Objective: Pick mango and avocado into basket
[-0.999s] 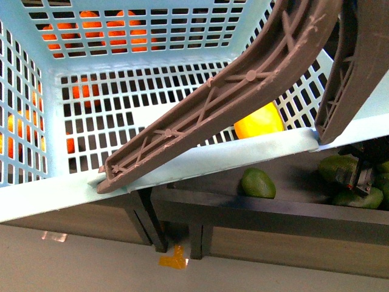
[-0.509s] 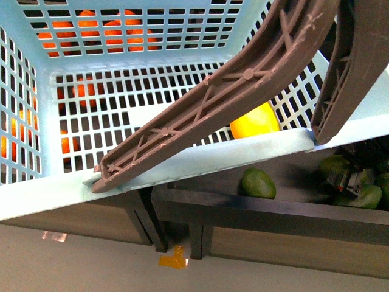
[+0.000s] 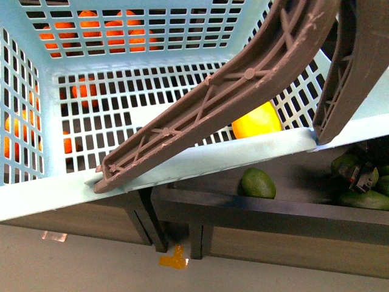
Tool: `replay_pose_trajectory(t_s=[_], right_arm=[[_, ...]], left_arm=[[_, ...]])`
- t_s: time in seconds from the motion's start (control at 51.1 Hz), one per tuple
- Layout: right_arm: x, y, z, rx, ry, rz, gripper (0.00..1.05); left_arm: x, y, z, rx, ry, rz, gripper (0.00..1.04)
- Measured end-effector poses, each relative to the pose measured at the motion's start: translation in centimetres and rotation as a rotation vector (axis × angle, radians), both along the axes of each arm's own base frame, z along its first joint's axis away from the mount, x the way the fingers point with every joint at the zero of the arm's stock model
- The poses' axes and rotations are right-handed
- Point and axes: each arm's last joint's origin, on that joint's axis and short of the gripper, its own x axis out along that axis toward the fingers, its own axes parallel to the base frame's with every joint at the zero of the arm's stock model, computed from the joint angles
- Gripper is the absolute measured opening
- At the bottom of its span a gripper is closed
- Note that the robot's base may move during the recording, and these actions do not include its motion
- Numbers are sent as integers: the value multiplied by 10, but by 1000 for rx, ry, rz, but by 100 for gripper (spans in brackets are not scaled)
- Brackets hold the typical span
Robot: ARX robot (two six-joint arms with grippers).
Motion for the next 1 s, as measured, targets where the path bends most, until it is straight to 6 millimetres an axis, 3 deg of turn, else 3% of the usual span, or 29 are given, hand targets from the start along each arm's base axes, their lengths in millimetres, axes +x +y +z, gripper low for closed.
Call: replay_pose_trajectory(t_s=[0.118,0.235,0.392,0.509,0.588,0.705,0.999], right_arm=[[-1,-7,22,65,-85,-60,66],[-11,-17,65,146,-239,-110,66],[-45,-26,126,287,-482,-216,66],[-84,-25,177,400,-668,-334,66],[-109,-14,210,484,-772,-406,66],[-132,16,243,613,-862,-494,66],[-137,73,300,811,-983,-547,66]], left_arm=[[0,0,0,1,0,0,20],[0,0,0,1,0,0,20],[0,0,0,0,0,0,20],[0,0,0,0,0,0,20],[0,0,0,0,0,0,20],[0,0,0,1,0,0,20],[0,0,0,1,0,0,20]])
